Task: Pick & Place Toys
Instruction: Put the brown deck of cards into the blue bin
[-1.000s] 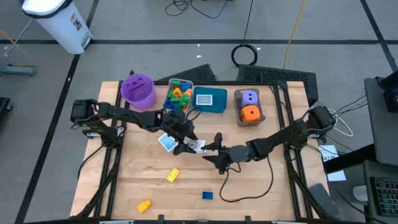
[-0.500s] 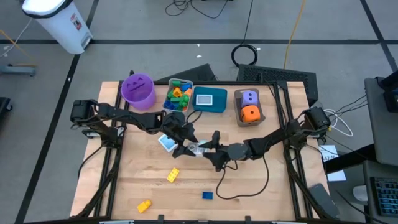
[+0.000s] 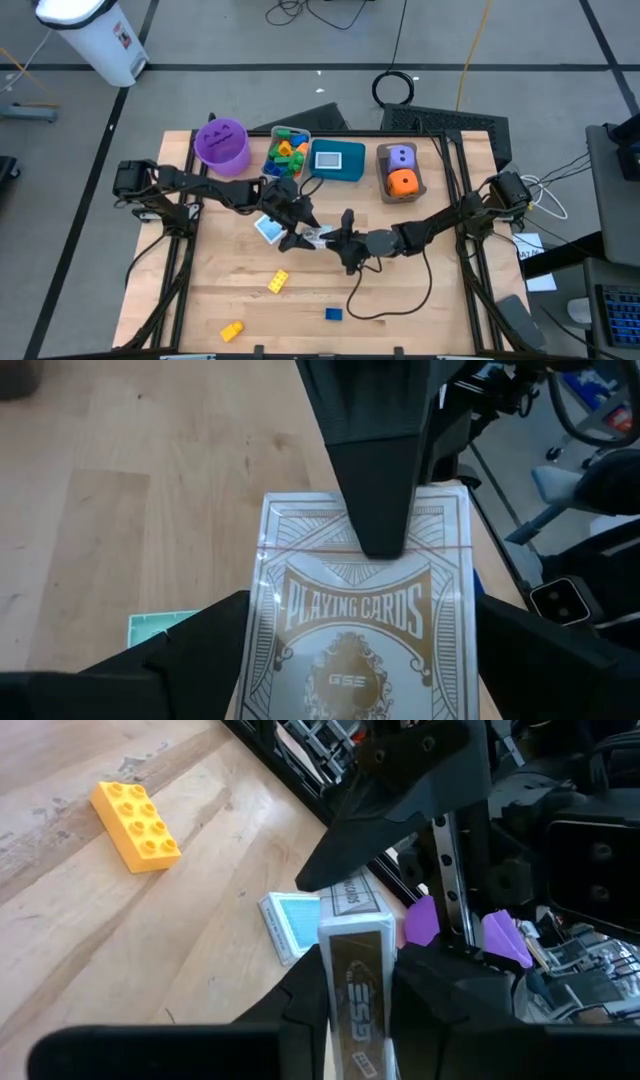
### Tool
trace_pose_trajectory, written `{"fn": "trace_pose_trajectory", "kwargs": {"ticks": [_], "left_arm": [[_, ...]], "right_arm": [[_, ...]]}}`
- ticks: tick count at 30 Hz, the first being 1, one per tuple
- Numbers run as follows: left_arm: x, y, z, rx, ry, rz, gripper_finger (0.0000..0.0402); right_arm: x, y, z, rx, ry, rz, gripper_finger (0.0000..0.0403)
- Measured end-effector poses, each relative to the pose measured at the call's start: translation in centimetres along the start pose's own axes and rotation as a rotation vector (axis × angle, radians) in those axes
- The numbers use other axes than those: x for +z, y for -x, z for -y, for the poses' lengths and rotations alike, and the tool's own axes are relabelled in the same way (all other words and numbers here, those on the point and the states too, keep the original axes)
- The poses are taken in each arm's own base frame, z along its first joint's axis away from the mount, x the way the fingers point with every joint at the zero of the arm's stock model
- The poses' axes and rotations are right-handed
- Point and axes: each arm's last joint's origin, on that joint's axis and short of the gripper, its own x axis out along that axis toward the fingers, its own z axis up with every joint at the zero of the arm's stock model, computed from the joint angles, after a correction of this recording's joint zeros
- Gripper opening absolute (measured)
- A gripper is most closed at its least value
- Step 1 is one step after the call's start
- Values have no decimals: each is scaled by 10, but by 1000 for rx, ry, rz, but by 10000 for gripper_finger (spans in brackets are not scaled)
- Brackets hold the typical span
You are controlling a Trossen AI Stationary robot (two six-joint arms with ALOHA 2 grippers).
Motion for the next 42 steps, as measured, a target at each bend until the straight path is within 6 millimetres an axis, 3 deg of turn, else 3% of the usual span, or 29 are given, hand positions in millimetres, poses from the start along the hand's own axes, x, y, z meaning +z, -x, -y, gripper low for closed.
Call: {"fn": "trace_pose_trajectory", "kwargs": {"ticks": [6, 11, 17, 24, 29, 32, 37, 42], "left_arm": [[8, 9, -8, 19, -28, 58, 357], [22, 29, -3, 37, -70, 145, 356], [40, 66, 13, 68, -202, 258, 355], [54, 119, 30, 281, -285, 407, 356], [57, 144, 35, 462, -369, 467, 356], [54, 148, 32, 512, -278, 464, 356], [51, 146, 31, 484, -222, 438, 356], [40, 124, 30, 313, -283, 424, 356]], "right_arm": [[-1, 0, 0, -7, -17, -7, 77], [-1, 0, -1, 12, -18, -12, 66], [-3, 0, 1, -65, -11, -79, 74], [-1, 9, 18, -134, -17, -146, 67], [-5, 17, 49, -186, -60, -177, 74], [-13, 18, 70, -185, -84, -178, 71], [-42, 16, 113, -209, -222, -188, 68], [-85, 14, 151, -210, -438, -204, 72]]}}
